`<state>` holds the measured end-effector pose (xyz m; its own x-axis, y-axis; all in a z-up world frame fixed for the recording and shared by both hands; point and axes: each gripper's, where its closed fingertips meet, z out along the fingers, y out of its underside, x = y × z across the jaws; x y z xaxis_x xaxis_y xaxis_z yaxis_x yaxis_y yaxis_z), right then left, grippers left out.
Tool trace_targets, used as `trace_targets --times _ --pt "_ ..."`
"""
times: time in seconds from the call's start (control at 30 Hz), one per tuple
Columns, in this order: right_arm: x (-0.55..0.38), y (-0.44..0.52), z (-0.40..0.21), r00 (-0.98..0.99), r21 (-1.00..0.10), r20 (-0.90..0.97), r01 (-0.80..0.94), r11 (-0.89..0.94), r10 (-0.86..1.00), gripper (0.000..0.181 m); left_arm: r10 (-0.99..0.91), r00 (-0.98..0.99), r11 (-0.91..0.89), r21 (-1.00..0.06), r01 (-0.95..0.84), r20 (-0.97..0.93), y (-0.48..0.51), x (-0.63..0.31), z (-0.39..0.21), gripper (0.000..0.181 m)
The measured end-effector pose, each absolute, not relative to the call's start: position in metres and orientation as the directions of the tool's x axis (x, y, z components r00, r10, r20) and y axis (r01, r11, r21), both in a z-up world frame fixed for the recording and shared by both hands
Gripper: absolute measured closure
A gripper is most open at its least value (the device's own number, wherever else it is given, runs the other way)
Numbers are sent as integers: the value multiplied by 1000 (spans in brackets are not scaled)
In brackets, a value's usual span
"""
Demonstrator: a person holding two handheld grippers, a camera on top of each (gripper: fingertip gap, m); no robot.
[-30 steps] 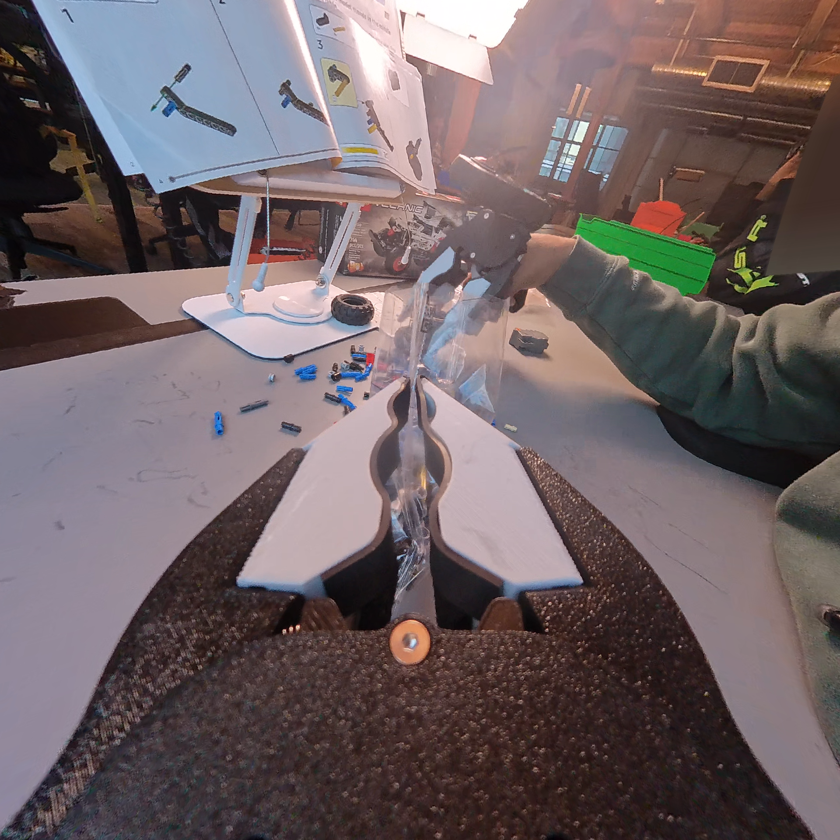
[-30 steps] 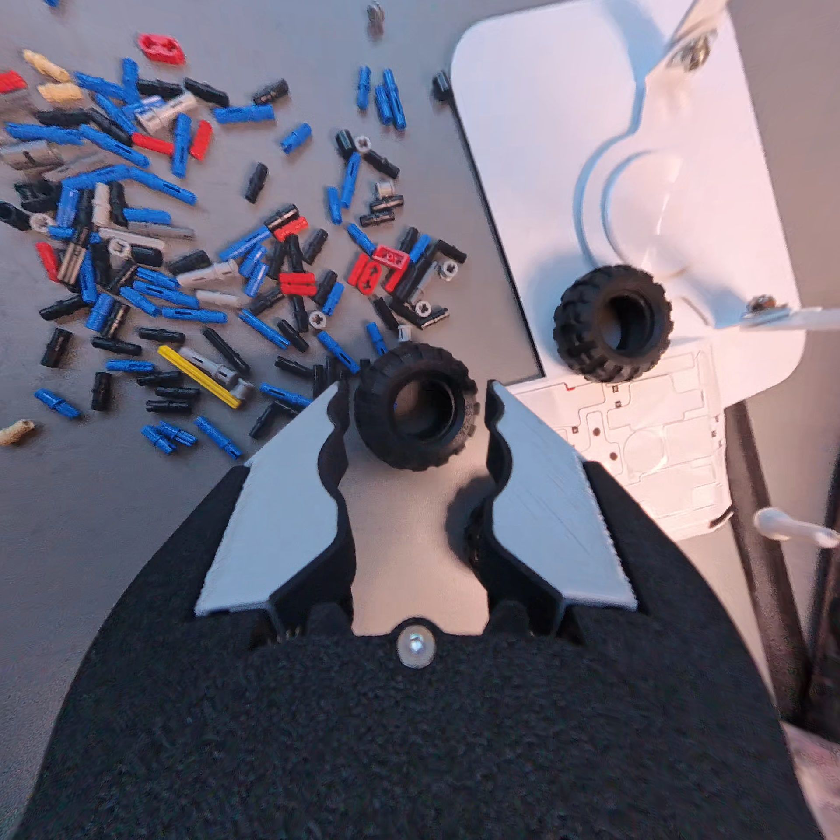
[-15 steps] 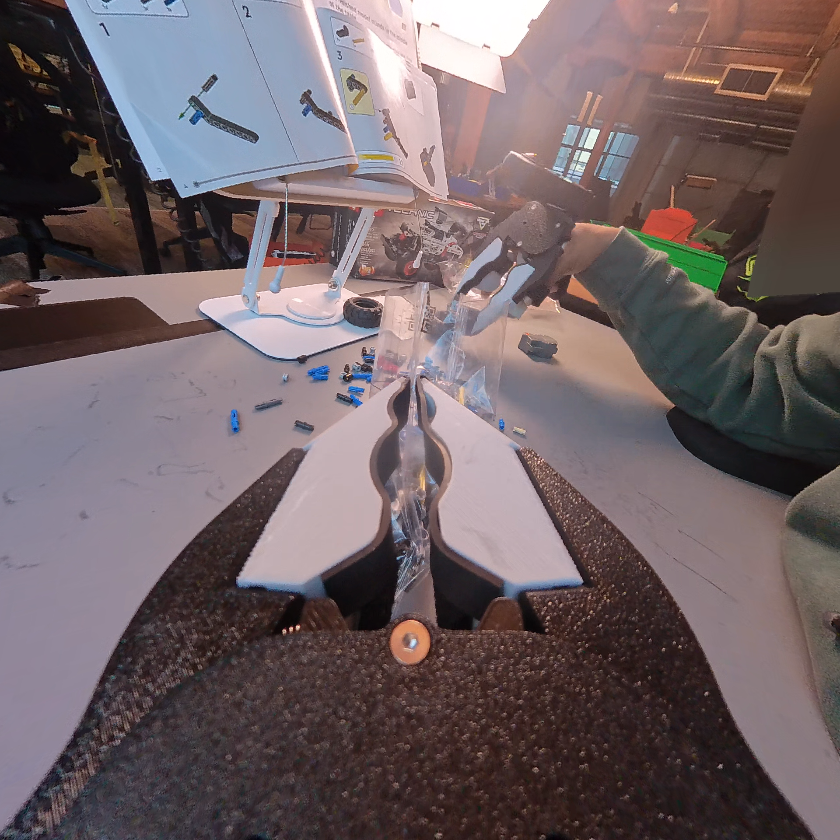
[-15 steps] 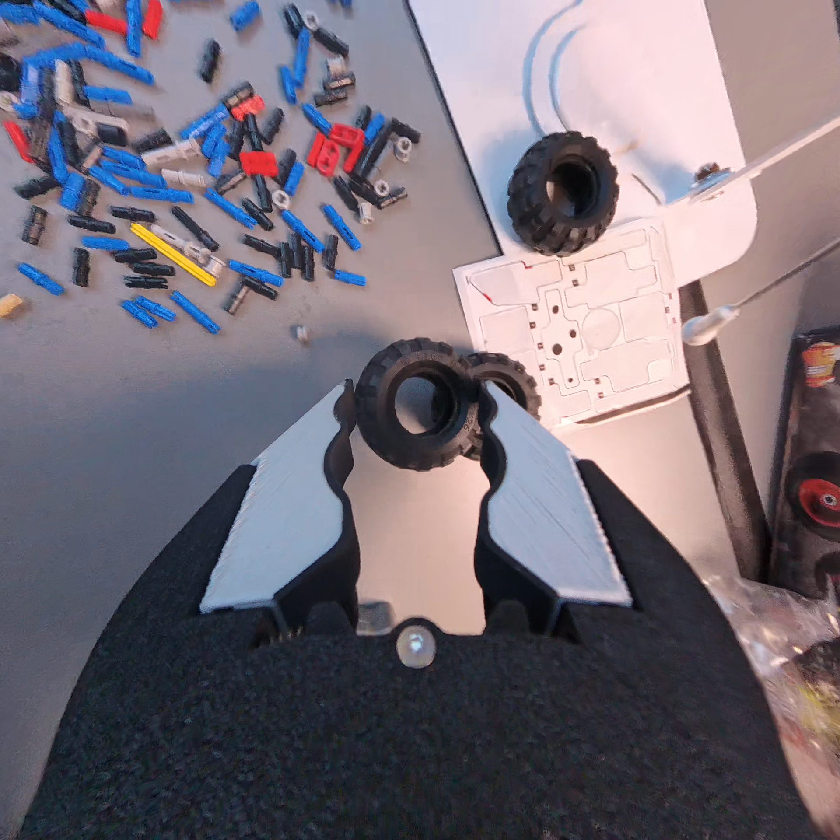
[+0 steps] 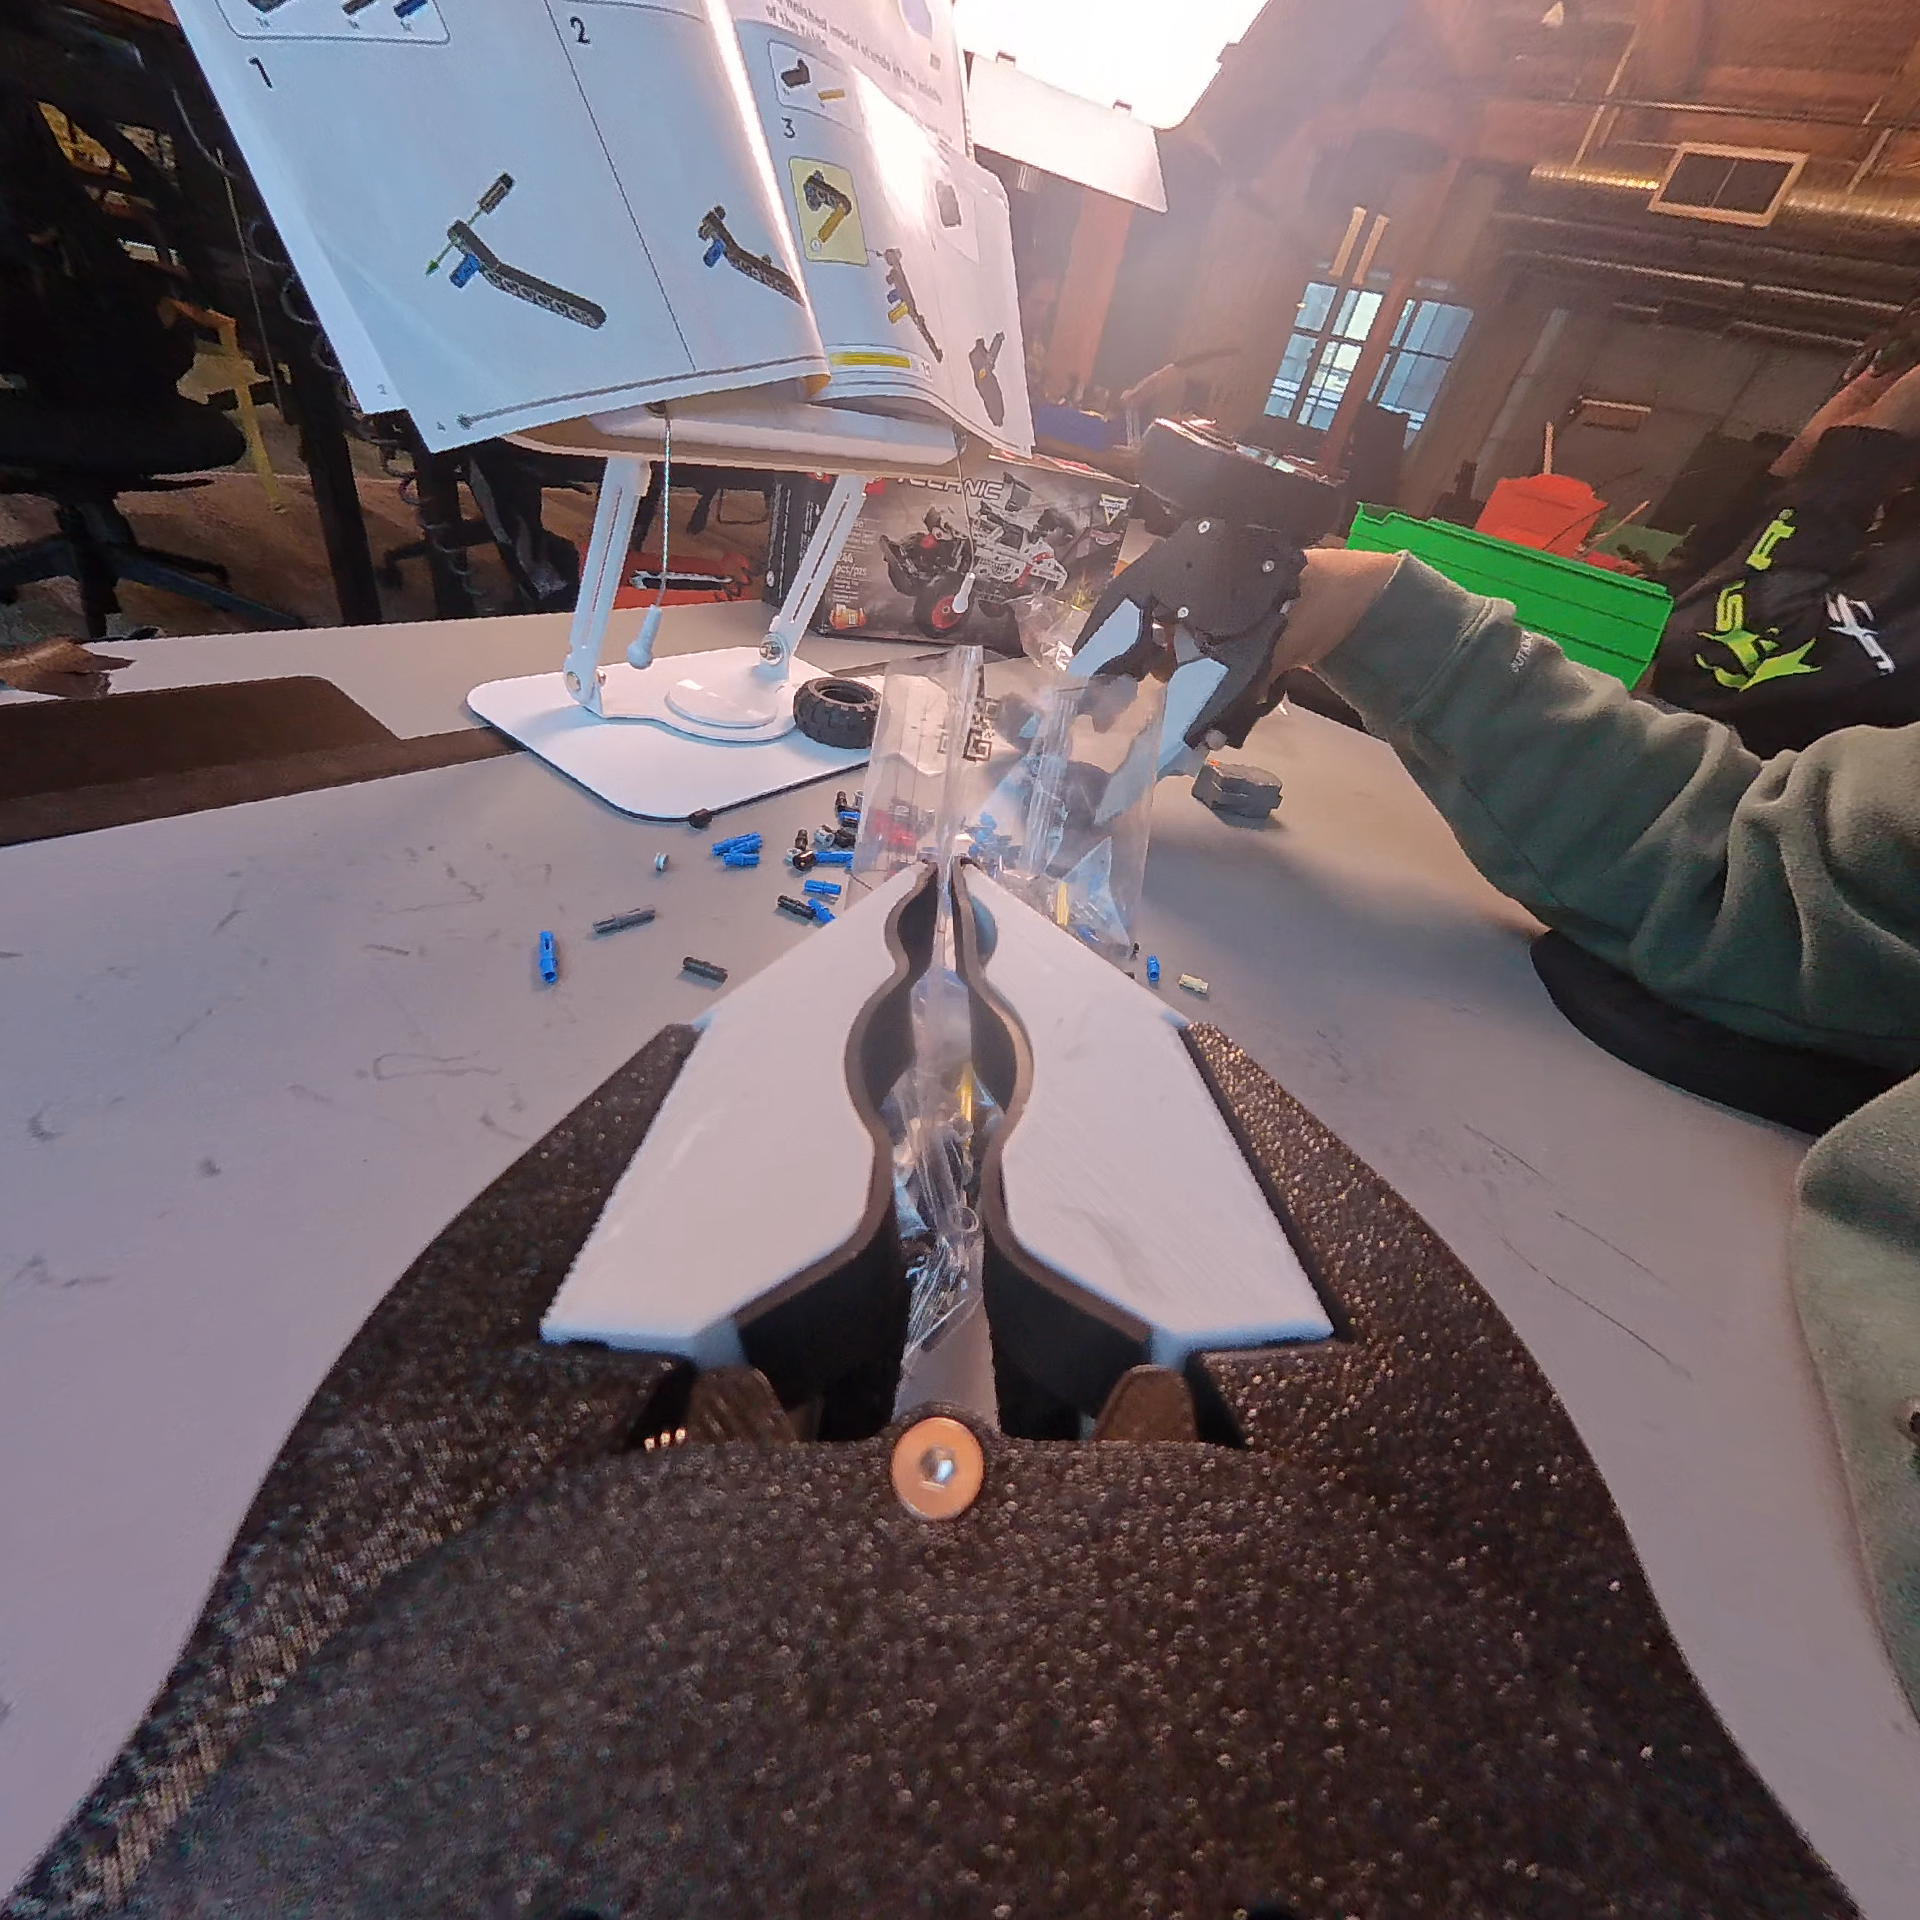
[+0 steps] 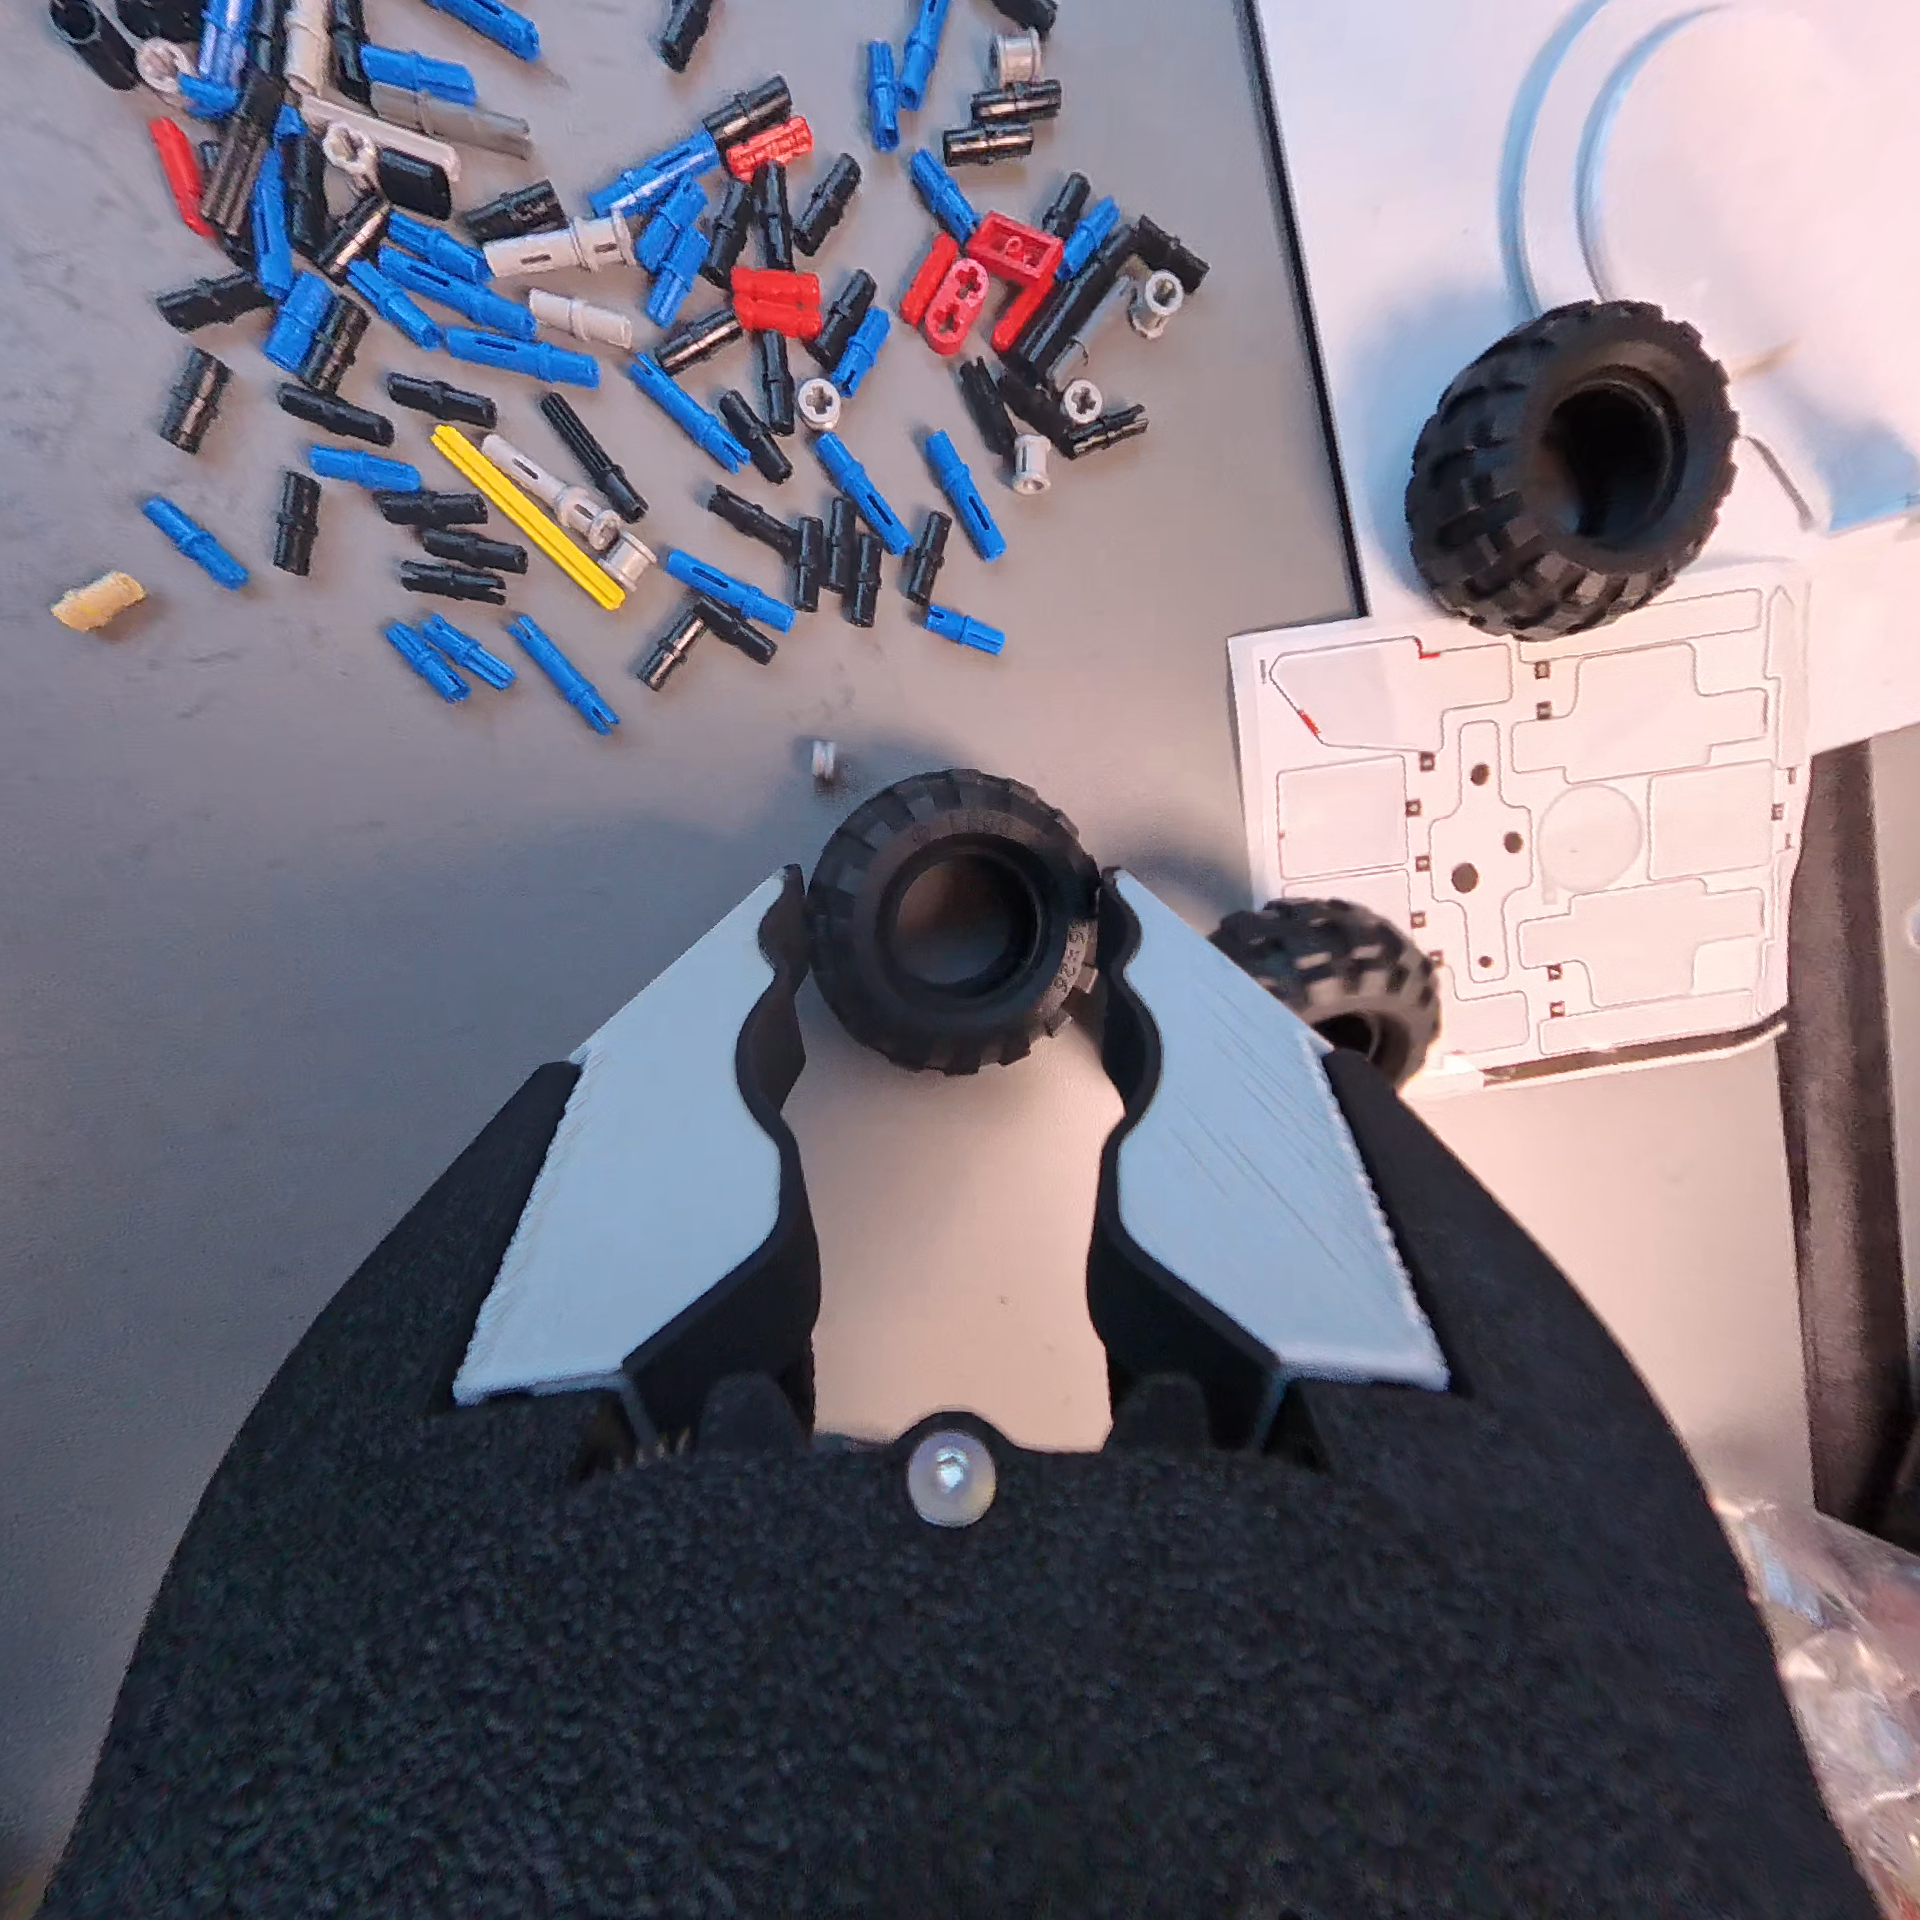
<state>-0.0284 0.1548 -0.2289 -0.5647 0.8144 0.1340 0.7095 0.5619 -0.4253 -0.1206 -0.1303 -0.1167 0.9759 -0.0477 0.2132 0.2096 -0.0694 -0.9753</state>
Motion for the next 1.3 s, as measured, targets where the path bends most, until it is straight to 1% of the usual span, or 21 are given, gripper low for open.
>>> trace_targets --times 0.17,0.23,0.27,0.33,0.37,0.43,0.5,0.57,0.63,0.77,0.83,0.87,1.17,1.2,1.23,1.3 --pt "-28 154 -226 -559 -398 149 721 567 816 125 -51 975 -70 -974 214 218 -131 -121 -117 180" --pt "-43 141 -209 -559 -485 152 676 555 815 126 -52 974 -71 -974 217 221 -130 -121 -118 180" --pt "-55 136 -198 -546 -537 167 648 541 821 131 -53 973 -71 -973 219 223 -130 -122 -118 180" --pt "-83 131 -182 -497 -611 201 610 504 844 150 -54 972 -75 -972 224 229 -129 -122 -119 180" --pt "-95 128 -183 -488 -618 210 605 501 847 157 -55 971 -78 -971 227 231 -129 -122 -120 180" --pt "-114 127 -197 -491 -597 257 597 536 832 178 -53 971 -81 -970 228 233 -129 -122 -121 179" --pt "-121 121 -216 -523 -569 232 610 551 820 181 -49 972 -80 -971 227 231 -129 -123 -121 180" --pt "-125 114 -227 -543 -564 203 615 551 815 181 -46 972 -79 -971 225 229 -130 -124 -121 180" --pt "-125 112 -235 -551 -548 184 630 550 814 175 -47 971 -79 -969 232 236 -130 -125 -122 180" --pt "-123 112 -236 -542 -559 154 642 525 826 176 -57 966 -83 -965 248 253 -130 -126 -124 180" --pt "-118 113 -239 -544 -545 136 657 521 828 167 -61 965 -84 -964 251 256 -130 -126 -124 180" --pt "-117 112 -239 -543 -550 126 658 514 830 166 -61 965 -83 -964 251 257 -130 -127 -124 180" --pt "-117 111 -239 -537 -578 66 666 471 841 175 -64 964 -84 -964 253 258 -131 -127 -124 179" --pt "-117 111 -234 -540 -590 67 657 470 839 175 -63 964 -84 -964 253 259 -131 -127 -124 179" --pt "-118 108 -224 -541 -625 67 633 458 839 175 -63 964 -83 -964 253 258 -131 -126 -124 180" --pt "-123 93 -186 -559 -738 69 529 419 826 175 -63 965 -85 -965 248 254 -130 -126 -124 180"
